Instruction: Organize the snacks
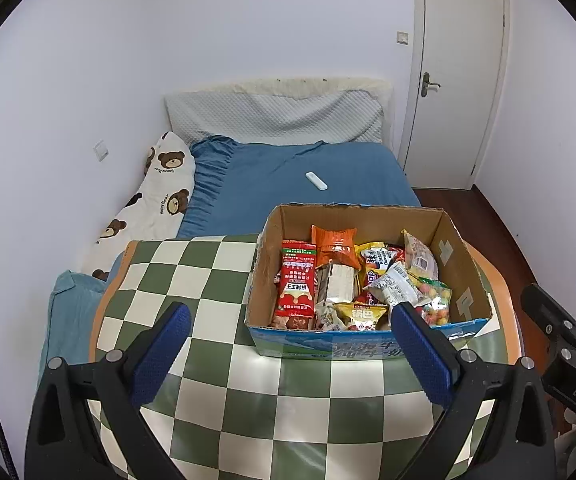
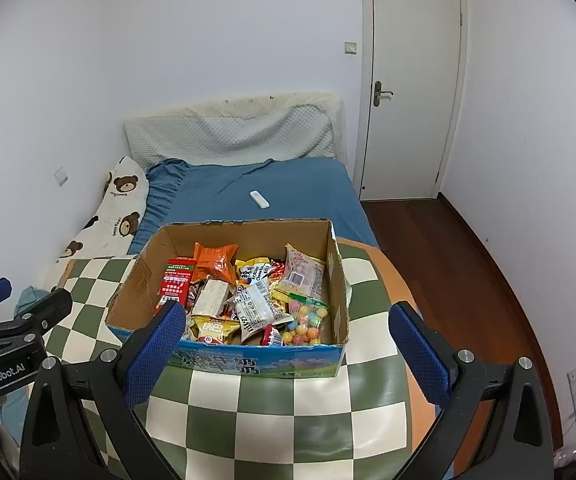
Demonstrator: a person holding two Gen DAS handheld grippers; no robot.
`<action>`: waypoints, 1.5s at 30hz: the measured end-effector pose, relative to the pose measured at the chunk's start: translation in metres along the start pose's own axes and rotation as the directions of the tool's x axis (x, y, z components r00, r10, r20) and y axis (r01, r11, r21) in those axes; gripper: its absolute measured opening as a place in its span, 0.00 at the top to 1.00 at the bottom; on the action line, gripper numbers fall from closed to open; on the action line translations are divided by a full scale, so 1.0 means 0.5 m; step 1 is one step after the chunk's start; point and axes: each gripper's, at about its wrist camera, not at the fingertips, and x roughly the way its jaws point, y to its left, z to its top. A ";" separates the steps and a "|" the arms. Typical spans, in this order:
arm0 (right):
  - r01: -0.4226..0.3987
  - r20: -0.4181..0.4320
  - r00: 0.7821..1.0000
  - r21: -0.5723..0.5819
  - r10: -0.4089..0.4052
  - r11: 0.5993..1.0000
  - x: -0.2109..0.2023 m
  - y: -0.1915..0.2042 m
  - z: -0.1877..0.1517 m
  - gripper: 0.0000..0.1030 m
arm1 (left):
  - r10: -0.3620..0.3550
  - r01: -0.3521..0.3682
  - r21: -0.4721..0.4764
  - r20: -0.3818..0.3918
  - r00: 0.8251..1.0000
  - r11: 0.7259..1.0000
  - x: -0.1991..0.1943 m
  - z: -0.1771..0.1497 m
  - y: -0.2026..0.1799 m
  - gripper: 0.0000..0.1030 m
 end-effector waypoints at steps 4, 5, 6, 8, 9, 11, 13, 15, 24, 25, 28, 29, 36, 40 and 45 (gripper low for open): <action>-0.003 -0.001 1.000 0.000 0.003 1.000 0.000 0.002 -0.003 0.00 | 0.003 -0.003 -0.004 -0.005 1.000 1.000 -0.001 -0.006 -0.001 0.01; -0.003 -0.002 1.000 0.001 0.003 1.000 -0.001 0.002 -0.002 0.00 | 0.004 -0.004 -0.006 -0.006 1.000 1.000 -0.002 -0.006 -0.002 0.01; -0.005 -0.003 1.000 0.001 0.005 1.000 -0.003 0.002 -0.003 0.00 | 0.005 -0.005 -0.009 -0.006 1.000 1.000 -0.007 -0.006 0.000 0.01; -0.005 -0.003 1.000 0.000 0.005 1.000 -0.004 0.004 -0.006 0.00 | 0.005 -0.005 -0.013 -0.007 1.000 1.000 -0.009 -0.007 0.000 0.01; -0.005 -0.003 1.000 0.001 0.005 1.000 -0.005 0.004 -0.006 0.00 | 0.006 -0.006 -0.013 -0.007 1.000 1.000 -0.010 -0.007 0.000 0.01; -0.007 -0.006 1.000 0.001 0.007 1.000 -0.005 0.004 -0.008 0.00 | 0.005 -0.005 -0.014 -0.009 1.000 1.000 -0.011 -0.008 -0.001 0.01; -0.007 -0.007 1.000 -0.001 0.007 1.000 -0.005 0.005 -0.011 0.00 | 0.007 -0.007 -0.015 -0.008 1.000 1.000 -0.013 -0.009 -0.001 0.01; -0.007 -0.010 1.000 -0.002 0.007 1.000 -0.007 0.005 -0.012 0.00 | 0.006 -0.006 -0.018 -0.009 1.000 1.000 -0.015 -0.010 0.000 0.01; -0.015 -0.013 1.000 0.001 0.015 1.000 -0.009 0.004 -0.016 0.00 | 0.010 -0.010 -0.024 -0.016 1.000 1.000 -0.013 -0.010 0.003 0.01; -0.017 -0.015 1.000 0.001 0.017 1.000 -0.009 0.004 -0.017 0.00 | 0.008 -0.008 -0.023 -0.015 1.000 1.000 -0.013 -0.010 0.003 0.01; -0.020 -0.016 1.000 -0.004 0.020 1.000 -0.010 0.005 -0.017 0.00 | 0.005 -0.006 -0.023 -0.013 1.000 1.000 -0.012 -0.010 0.003 0.01; -0.021 -0.017 1.000 -0.005 0.021 1.000 -0.010 0.006 -0.017 0.00 | 0.007 -0.007 -0.021 -0.013 1.000 1.000 -0.012 -0.010 0.002 0.01; -0.026 -0.015 1.000 -0.010 0.026 1.000 -0.013 0.010 -0.016 0.00 | 0.003 -0.003 -0.026 -0.016 1.000 1.000 -0.012 -0.011 0.004 0.01; -0.030 -0.014 0.999 -0.012 0.030 0.999 -0.013 0.011 -0.014 0.00 | 0.002 -0.002 -0.026 -0.016 1.000 1.000 -0.015 -0.013 0.004 0.01; -0.034 -0.015 0.999 -0.018 0.033 0.999 -0.015 0.014 -0.013 0.00 | -0.003 0.002 -0.028 -0.019 1.000 1.000 -0.018 -0.014 0.007 0.01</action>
